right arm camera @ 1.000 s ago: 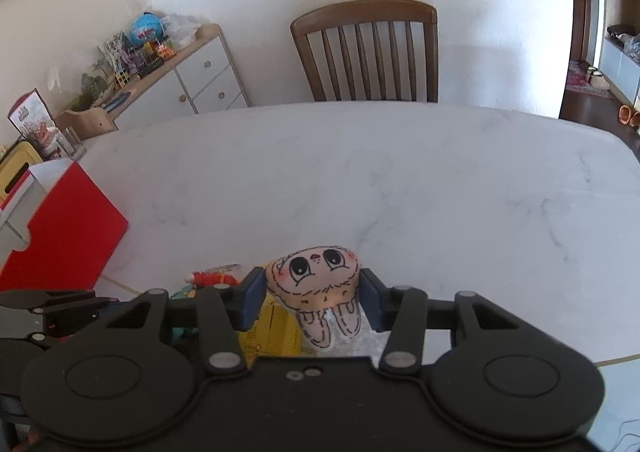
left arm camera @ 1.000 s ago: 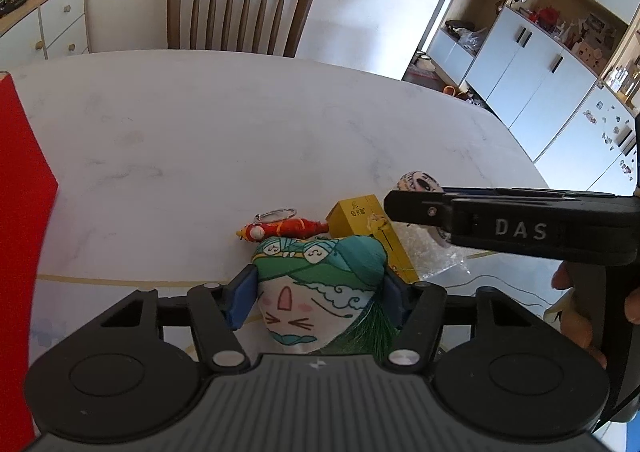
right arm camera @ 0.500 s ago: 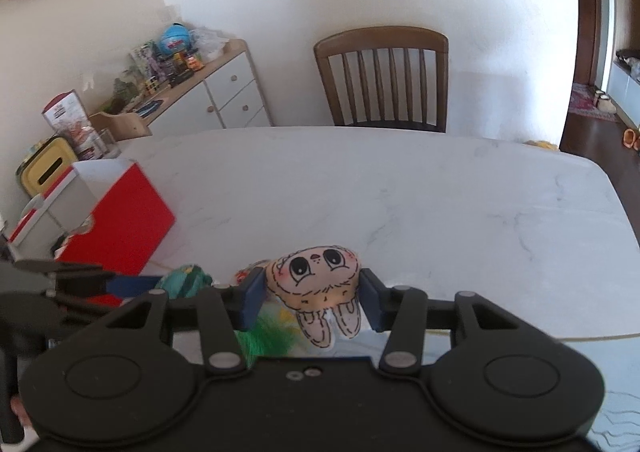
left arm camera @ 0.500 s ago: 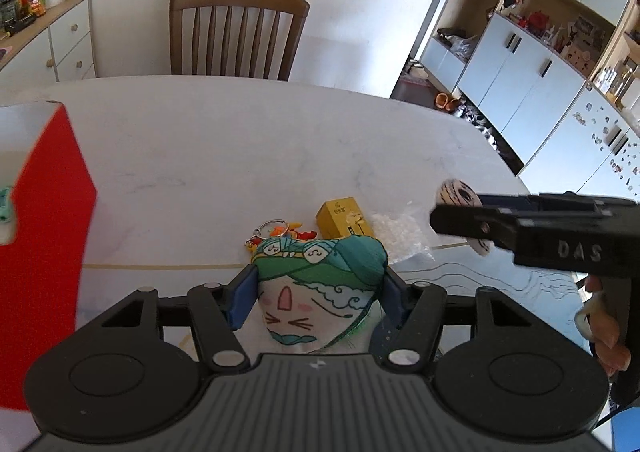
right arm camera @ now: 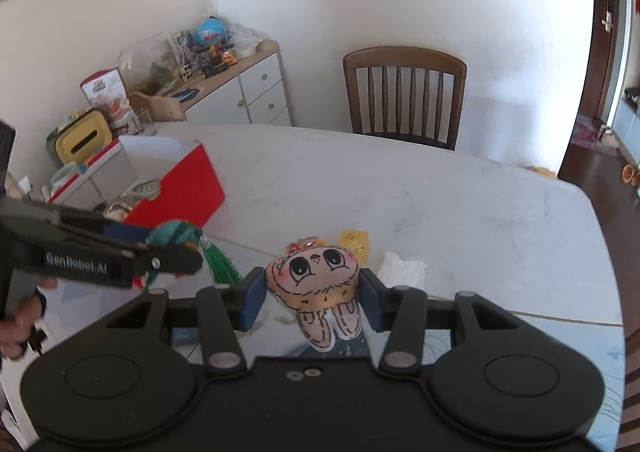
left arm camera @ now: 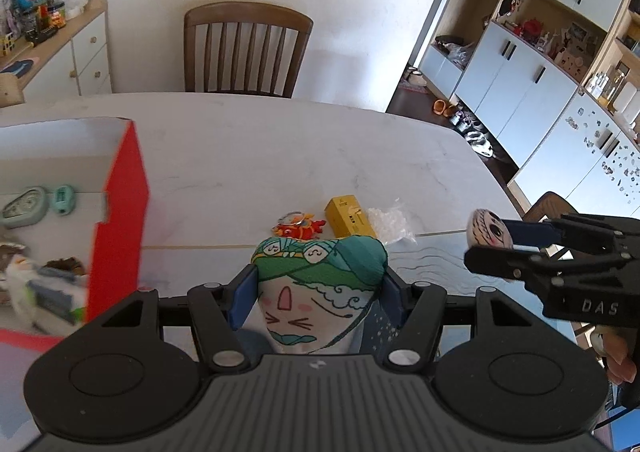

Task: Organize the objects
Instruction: 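Carry the plush doll and cartoon-face bag over the box with both grippers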

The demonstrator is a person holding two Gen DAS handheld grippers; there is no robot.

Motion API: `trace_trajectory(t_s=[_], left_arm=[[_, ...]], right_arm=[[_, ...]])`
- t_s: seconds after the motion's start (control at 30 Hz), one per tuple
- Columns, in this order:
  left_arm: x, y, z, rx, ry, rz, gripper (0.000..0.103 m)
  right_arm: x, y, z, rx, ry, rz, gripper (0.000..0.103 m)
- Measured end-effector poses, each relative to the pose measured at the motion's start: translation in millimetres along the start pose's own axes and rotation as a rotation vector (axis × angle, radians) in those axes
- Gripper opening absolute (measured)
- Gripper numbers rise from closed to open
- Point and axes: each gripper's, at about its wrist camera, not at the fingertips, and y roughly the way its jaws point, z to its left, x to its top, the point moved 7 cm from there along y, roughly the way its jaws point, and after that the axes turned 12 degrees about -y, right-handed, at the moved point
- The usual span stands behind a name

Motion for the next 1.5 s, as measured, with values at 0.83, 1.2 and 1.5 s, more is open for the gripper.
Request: trace_trajectory(t_s=[0.83, 1.2, 1.5], left_arm=[[31, -123, 133, 0.037, 0.002, -0.061, 0.062], [73, -139, 201, 0.107, 0.013, -0.118, 0.062], [104, -112, 245, 0.18, 0.019, -0.122, 0.062]], right_arm=[[61, 3, 154, 0.031, -0.088, -0.034, 0.048], [105, 49, 204, 0.025, -0.135, -0.027, 0.048], [129, 106, 224, 0.006, -0.139, -0.001, 0.048]])
